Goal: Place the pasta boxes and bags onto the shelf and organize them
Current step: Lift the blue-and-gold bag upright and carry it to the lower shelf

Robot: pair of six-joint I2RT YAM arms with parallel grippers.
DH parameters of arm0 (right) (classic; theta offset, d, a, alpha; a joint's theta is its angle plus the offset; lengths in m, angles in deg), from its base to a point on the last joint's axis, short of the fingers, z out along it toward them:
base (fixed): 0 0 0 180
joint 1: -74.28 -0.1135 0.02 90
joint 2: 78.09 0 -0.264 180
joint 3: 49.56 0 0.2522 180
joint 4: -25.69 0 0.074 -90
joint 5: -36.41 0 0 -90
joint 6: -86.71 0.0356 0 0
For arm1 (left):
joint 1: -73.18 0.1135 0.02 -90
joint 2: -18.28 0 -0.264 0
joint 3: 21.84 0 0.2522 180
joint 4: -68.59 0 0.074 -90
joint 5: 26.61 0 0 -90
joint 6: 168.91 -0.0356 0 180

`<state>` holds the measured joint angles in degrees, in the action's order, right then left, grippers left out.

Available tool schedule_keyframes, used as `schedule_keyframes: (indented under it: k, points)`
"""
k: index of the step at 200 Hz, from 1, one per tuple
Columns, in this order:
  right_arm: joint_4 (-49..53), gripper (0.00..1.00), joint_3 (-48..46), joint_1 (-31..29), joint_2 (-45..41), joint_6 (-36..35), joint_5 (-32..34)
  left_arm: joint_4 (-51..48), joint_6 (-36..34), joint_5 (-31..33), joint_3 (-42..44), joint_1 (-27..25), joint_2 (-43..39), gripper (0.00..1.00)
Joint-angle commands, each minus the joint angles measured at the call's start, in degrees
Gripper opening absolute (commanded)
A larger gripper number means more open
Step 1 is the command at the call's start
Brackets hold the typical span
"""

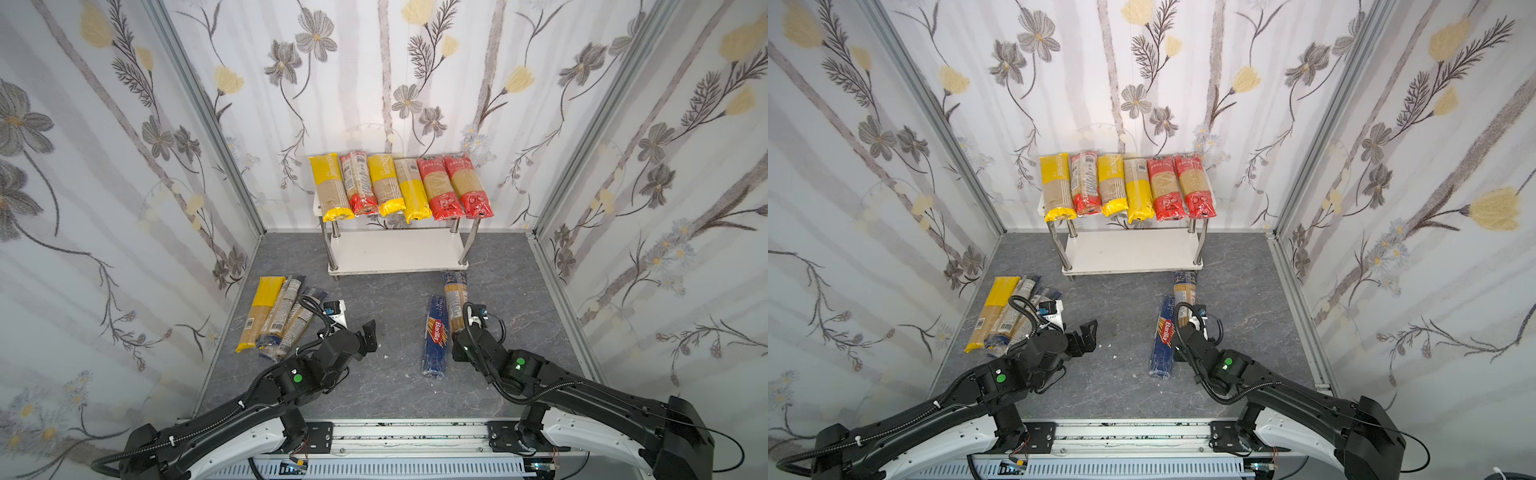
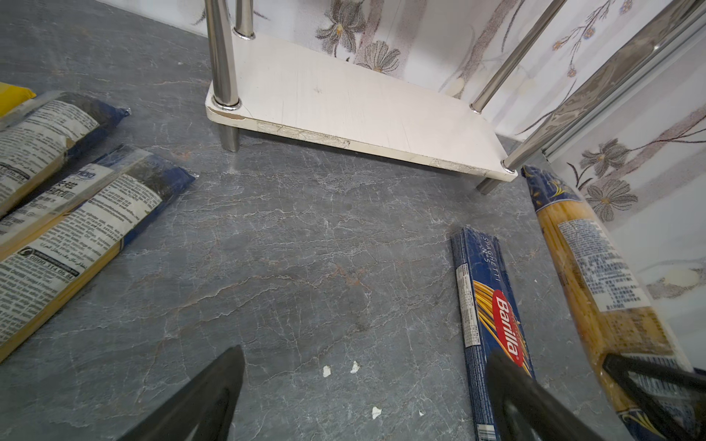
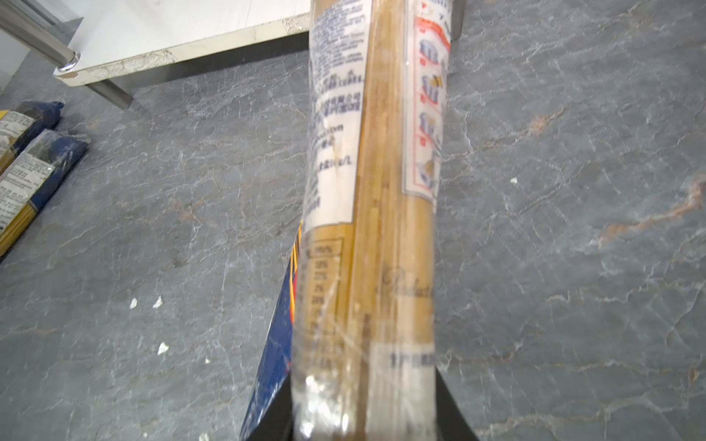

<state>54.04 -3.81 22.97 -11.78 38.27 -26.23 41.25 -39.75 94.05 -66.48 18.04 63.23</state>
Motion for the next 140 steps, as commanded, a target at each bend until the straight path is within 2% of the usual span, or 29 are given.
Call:
schedule_keyframes:
  k: [1,61,99,140]
  points:
    - [-15.2,0.18,3.7,3.8,4.2,-9.0,-0.1,1.6,-1.1,2.5,-1.1,0.4,0.8,1.0]
    - [-23.7,0.18,17.3,14.7,23.4,-18.7,-9.6,3.5,-2.1,2.4,-1.2,2.9,2.6,1.0]
    - [-26.9,0.19,26.6,18.5,35.5,-23.0,-13.6,5.2,-2.5,0.9,-0.9,4.8,4.2,1.0]
    - [-28.4,0.19,34.0,21.9,44.8,-25.0,-16.7,7.1,-3.4,-0.1,-1.2,6.3,6.2,1.0]
